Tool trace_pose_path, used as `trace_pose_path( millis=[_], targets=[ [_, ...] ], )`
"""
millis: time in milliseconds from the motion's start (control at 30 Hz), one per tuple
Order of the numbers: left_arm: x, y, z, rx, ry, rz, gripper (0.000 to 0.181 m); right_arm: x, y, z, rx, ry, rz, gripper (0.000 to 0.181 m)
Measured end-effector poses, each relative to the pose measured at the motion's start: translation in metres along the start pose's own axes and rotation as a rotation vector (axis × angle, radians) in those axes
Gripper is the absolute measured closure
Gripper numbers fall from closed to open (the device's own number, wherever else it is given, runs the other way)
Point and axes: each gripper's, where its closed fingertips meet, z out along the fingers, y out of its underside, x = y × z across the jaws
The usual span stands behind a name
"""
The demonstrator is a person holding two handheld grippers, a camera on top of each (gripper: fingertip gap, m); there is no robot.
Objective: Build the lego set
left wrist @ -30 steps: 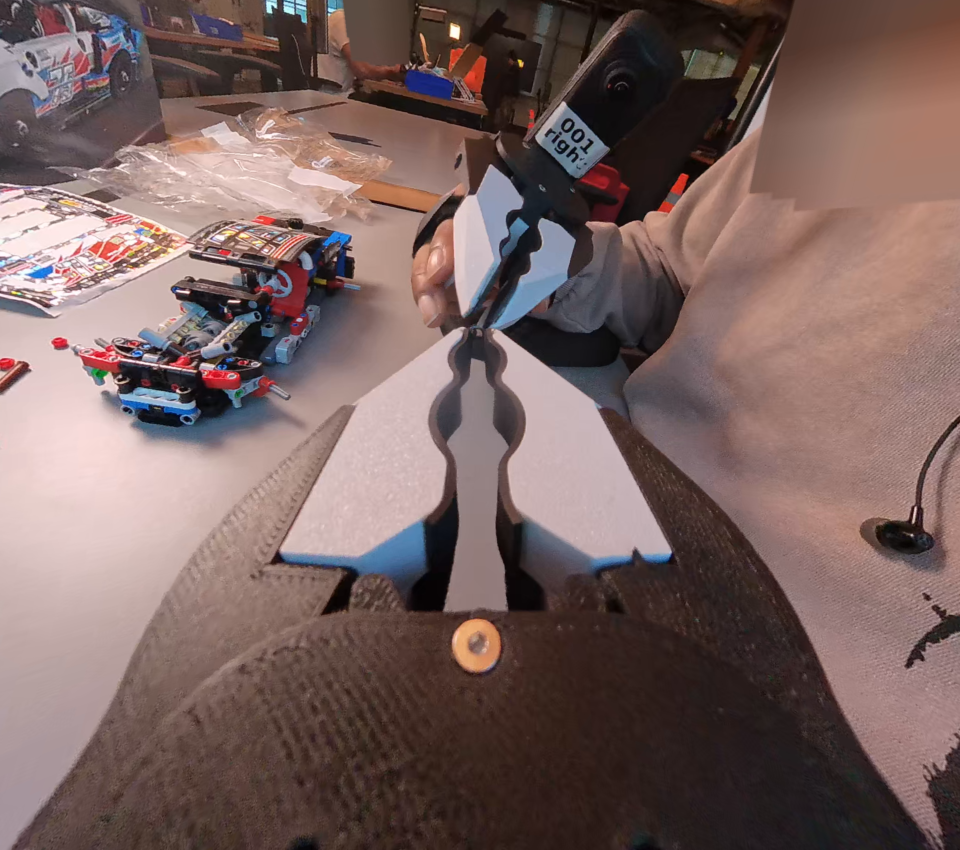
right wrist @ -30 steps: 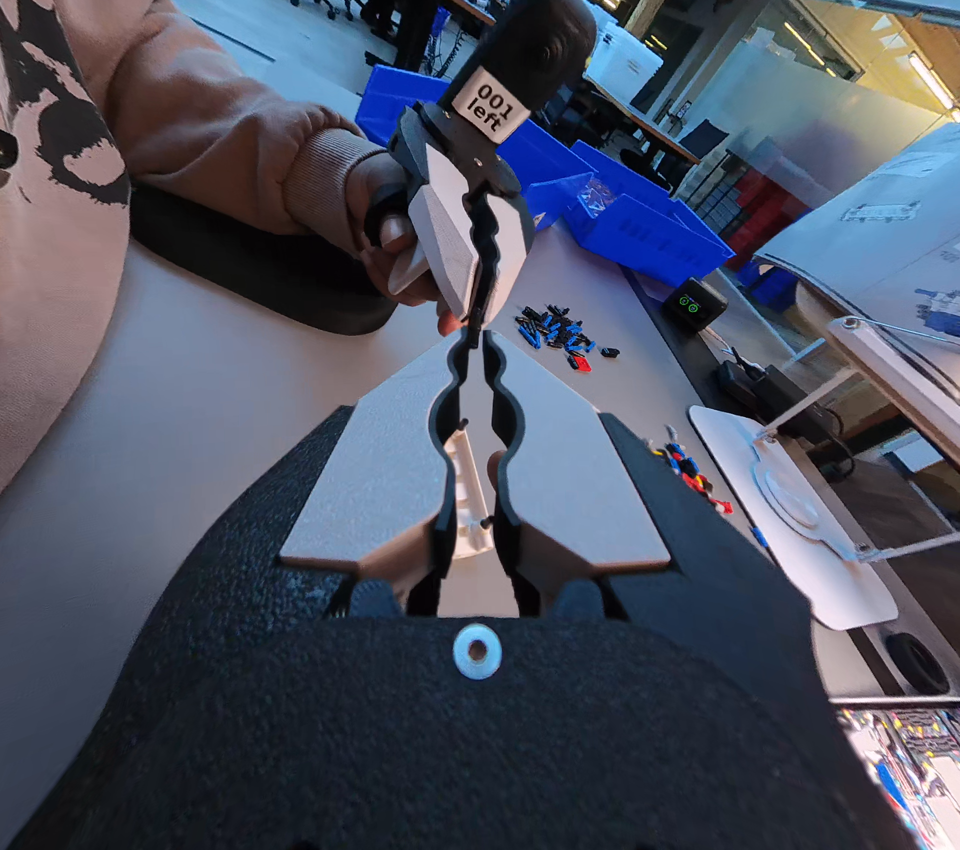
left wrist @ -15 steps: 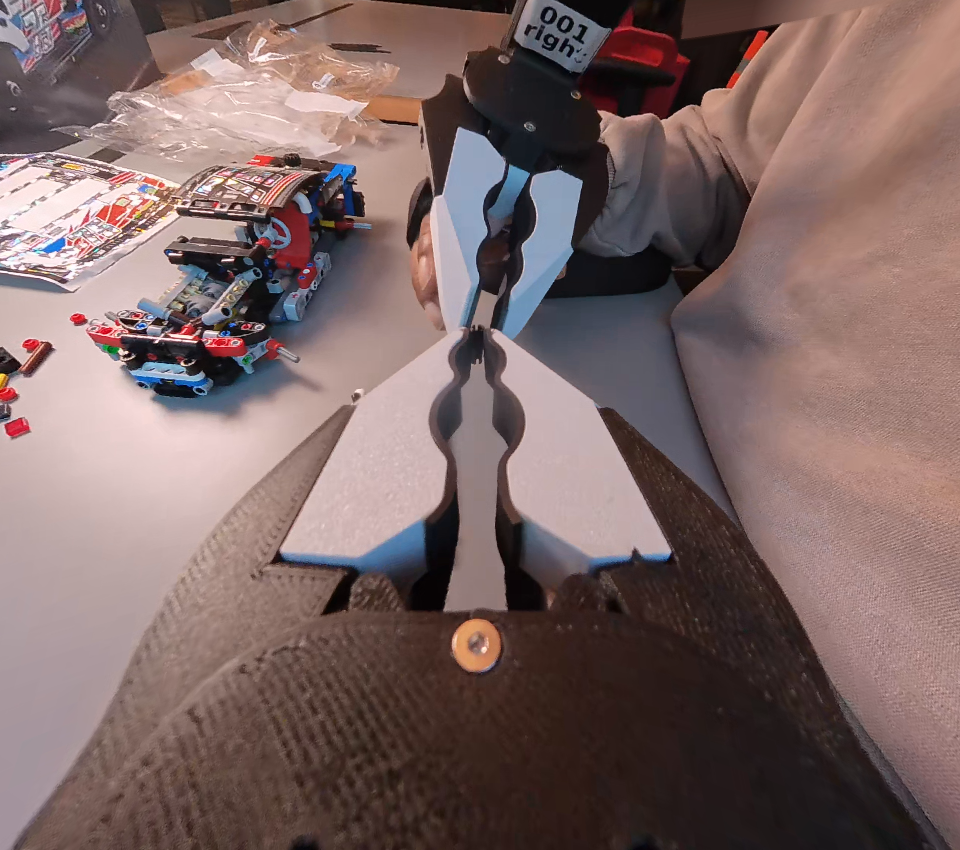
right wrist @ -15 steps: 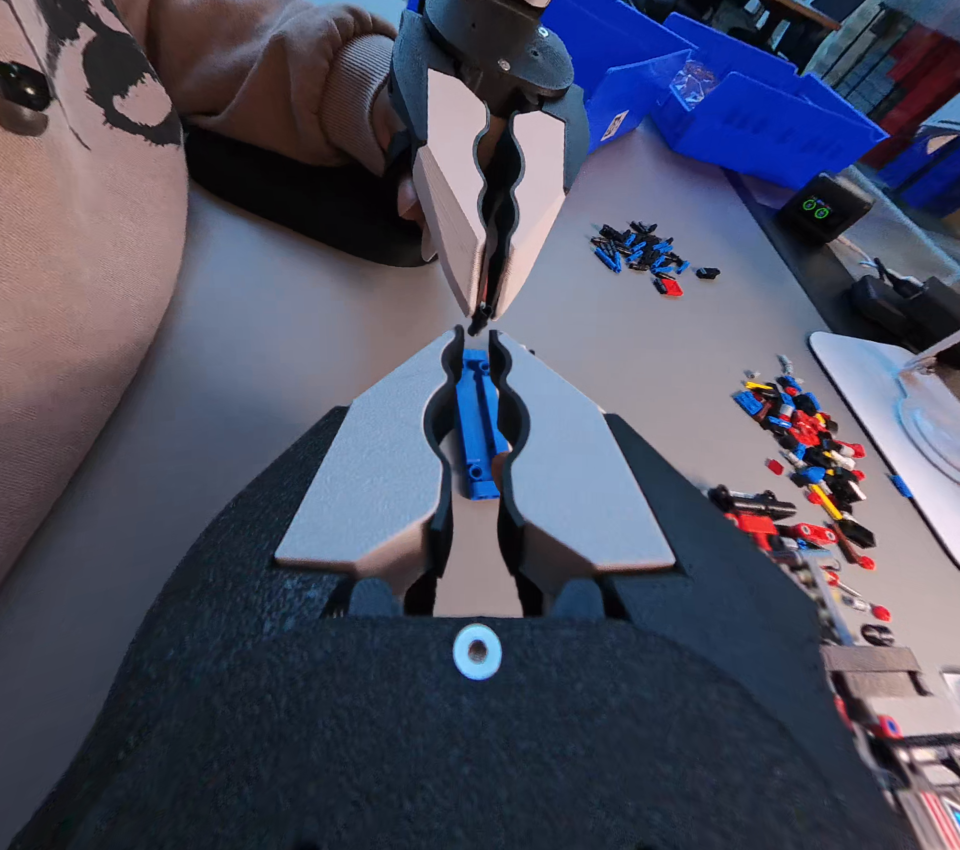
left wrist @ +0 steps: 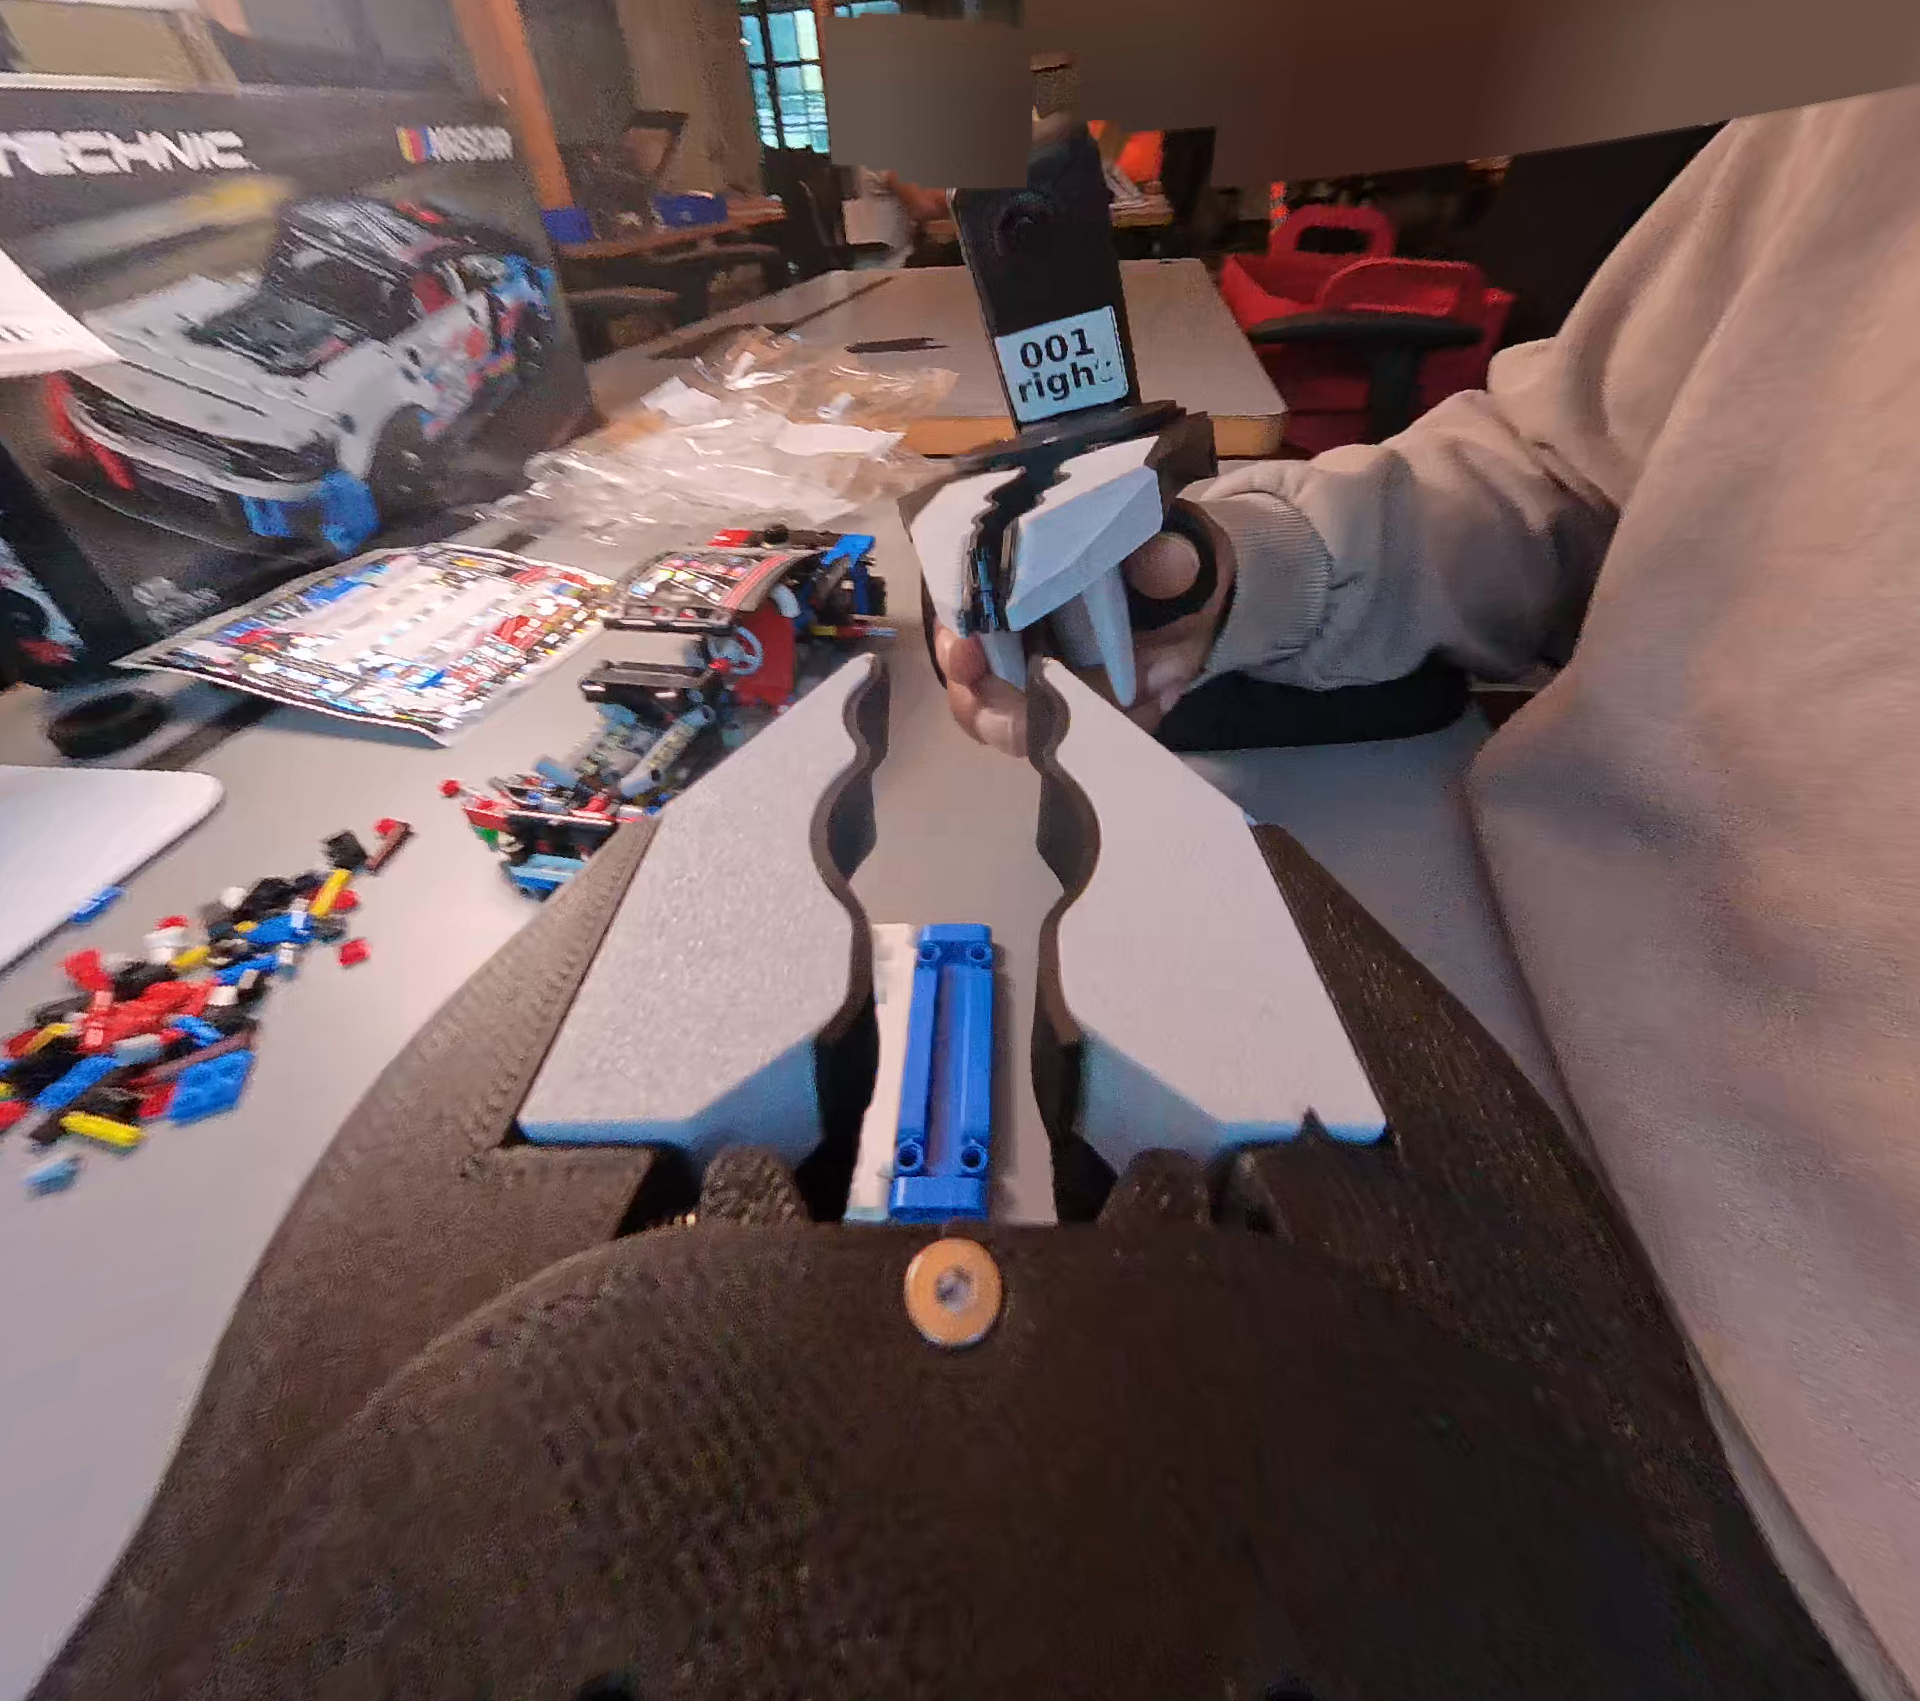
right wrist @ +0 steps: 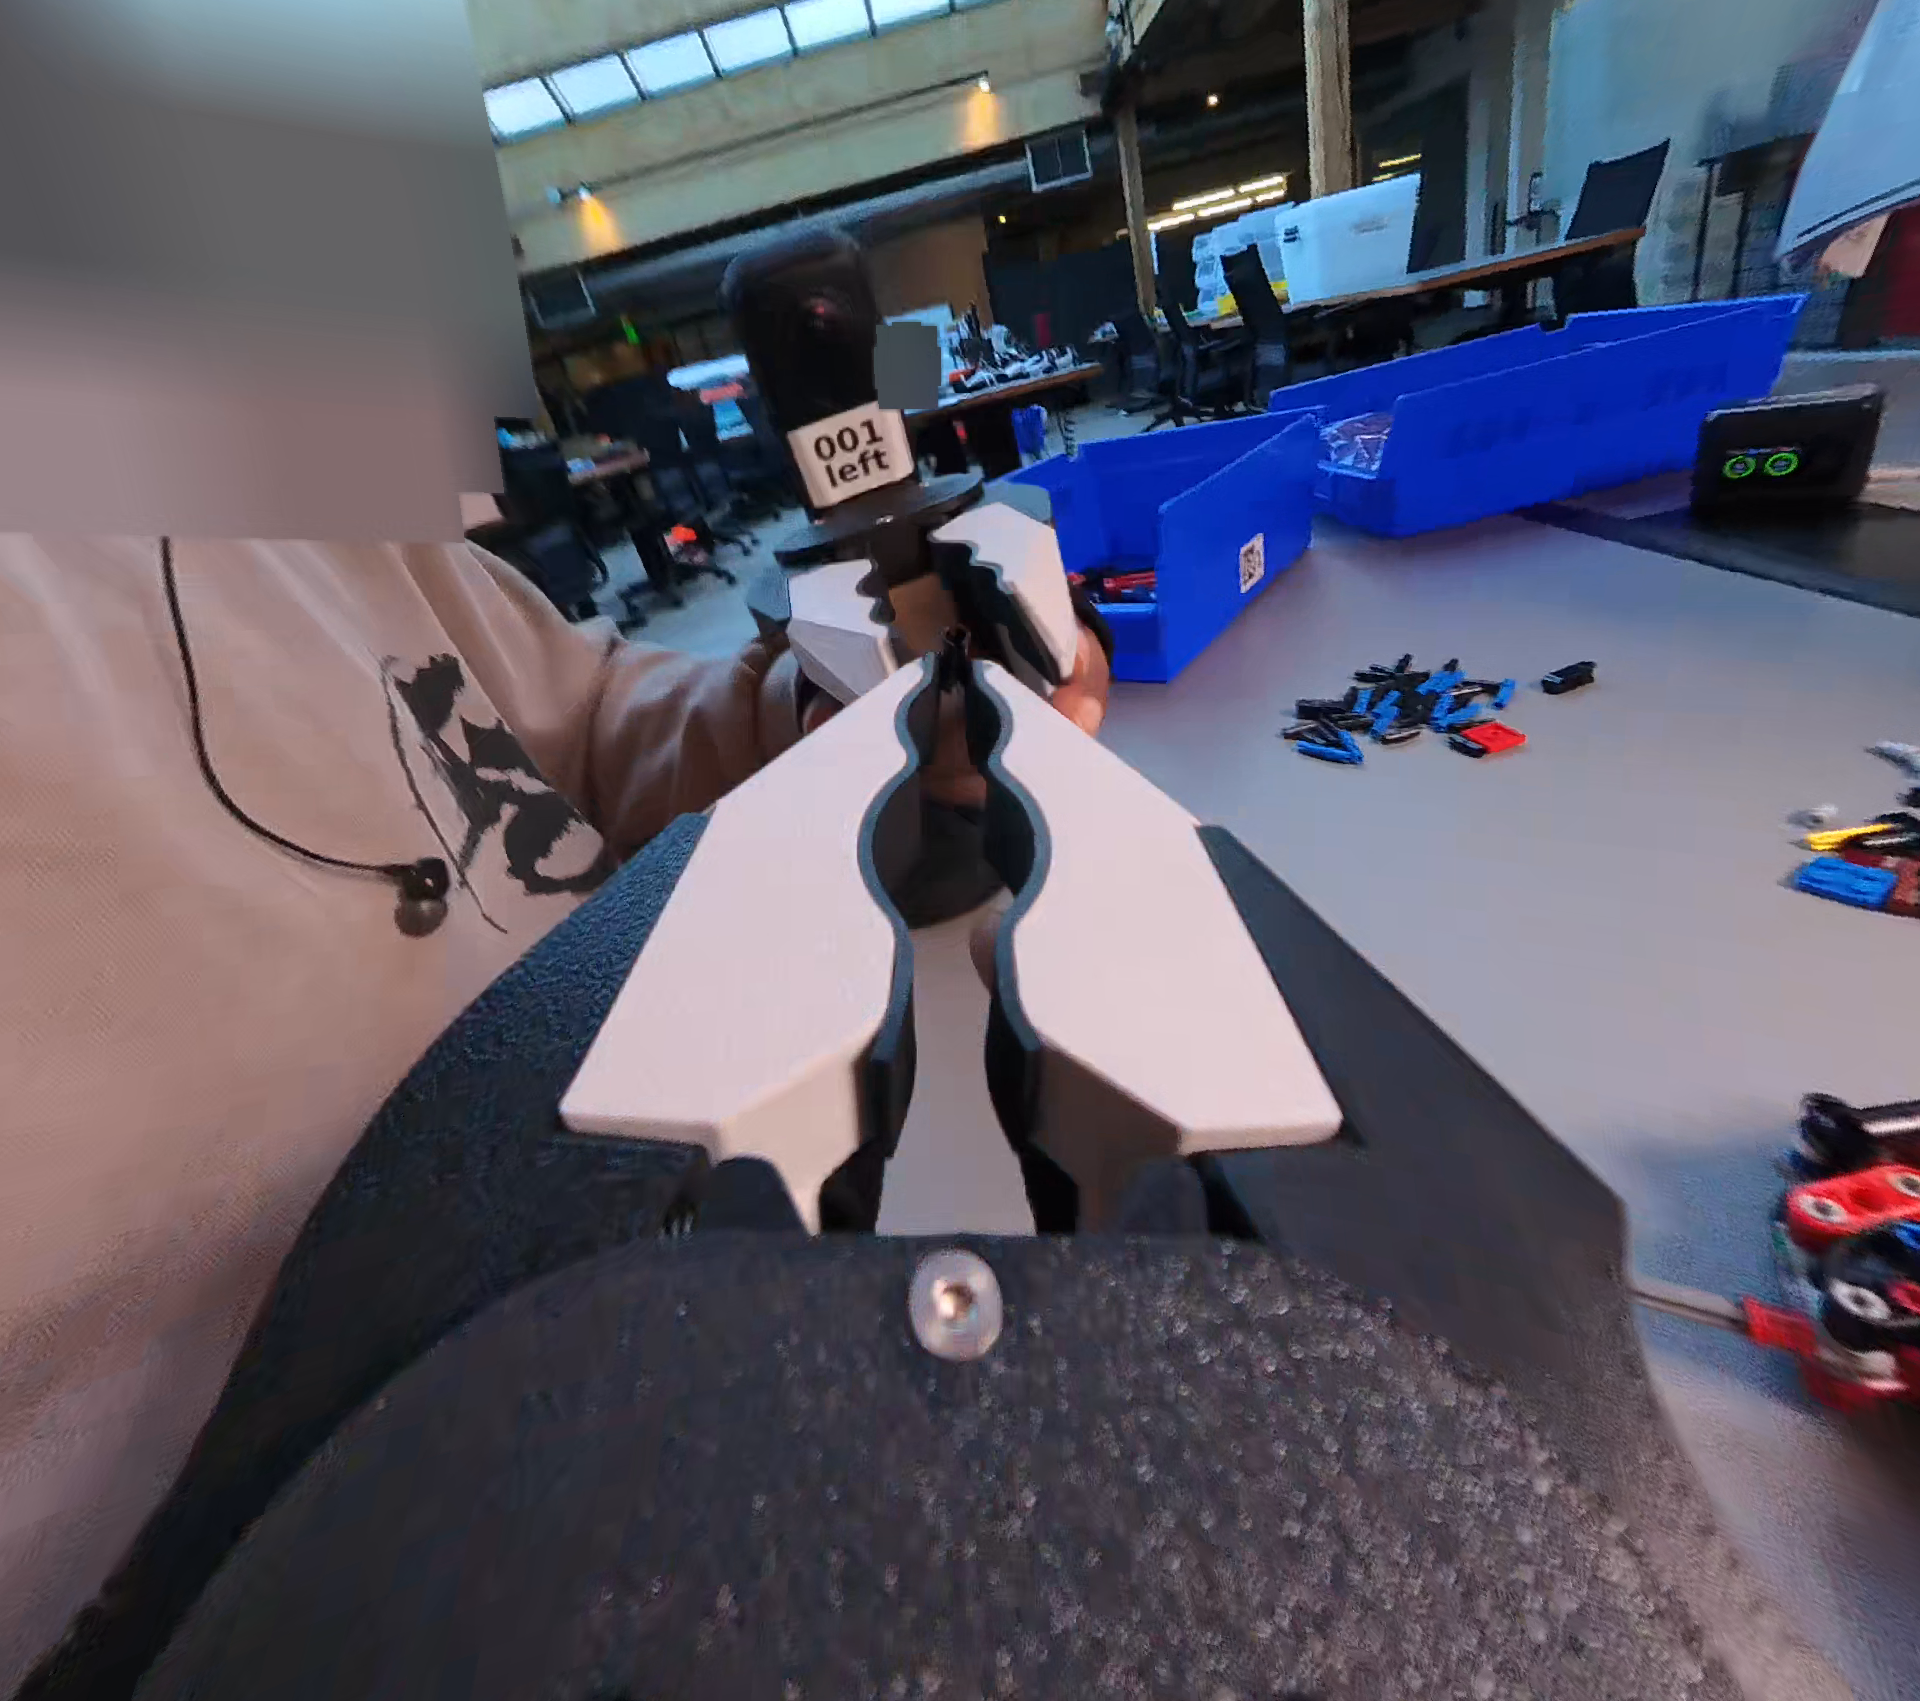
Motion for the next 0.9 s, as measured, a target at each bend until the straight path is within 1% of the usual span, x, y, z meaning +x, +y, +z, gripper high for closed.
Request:
trace_pose_path(
  millis=[67,200,333,433,533,633,700,733,833,900],
  targets=[
    [-0.002,-0.007,0.000,0.017,-0.065,0.089,0.159,-0.002,-0.004,0.005,0.051,-0.029,0.089,0.180],
    [0.000,-0.018,-0.004,0.038,-0.147,0.258,0.168,-0.004,-0.010,0.011,0.122,-0.080,0.231,0.180],
    [-0.001,-0.019,-0.006,0.006,-0.228,0.430,0.170,-0.001,-0.011,0.013,0.165,-0.094,0.350,0.180],
    [-0.002,-0.016,-0.005,-0.031,-0.261,0.515,0.170,0.000,-0.008,0.015,0.181,-0.106,0.441,0.181],
    [-0.003,-0.014,-0.005,-0.049,-0.278,0.548,0.174,0.003,-0.007,0.016,0.203,-0.118,0.534,0.180],
    [-0.004,-0.010,-0.005,-0.072,-0.261,0.540,0.175,0.005,-0.003,0.016,0.178,-0.121,0.555,0.179],
    [-0.001,-0.009,-0.006,-0.072,-0.222,0.523,0.176,0.001,-0.002,0.016,0.130,-0.156,0.557,0.177],
    [0.001,-0.009,-0.006,-0.069,-0.202,0.513,0.177,-0.002,-0.002,0.015,0.106,-0.182,0.553,0.173],
    [0.004,-0.006,-0.007,-0.069,-0.148,0.478,0.178,-0.008,0.000,0.014,0.014,-0.213,0.493,0.164],
    [0.007,-0.005,-0.007,-0.069,-0.121,0.464,0.179,-0.011,0.003,0.012,-0.052,-0.221,0.454,0.163]
  ],
)
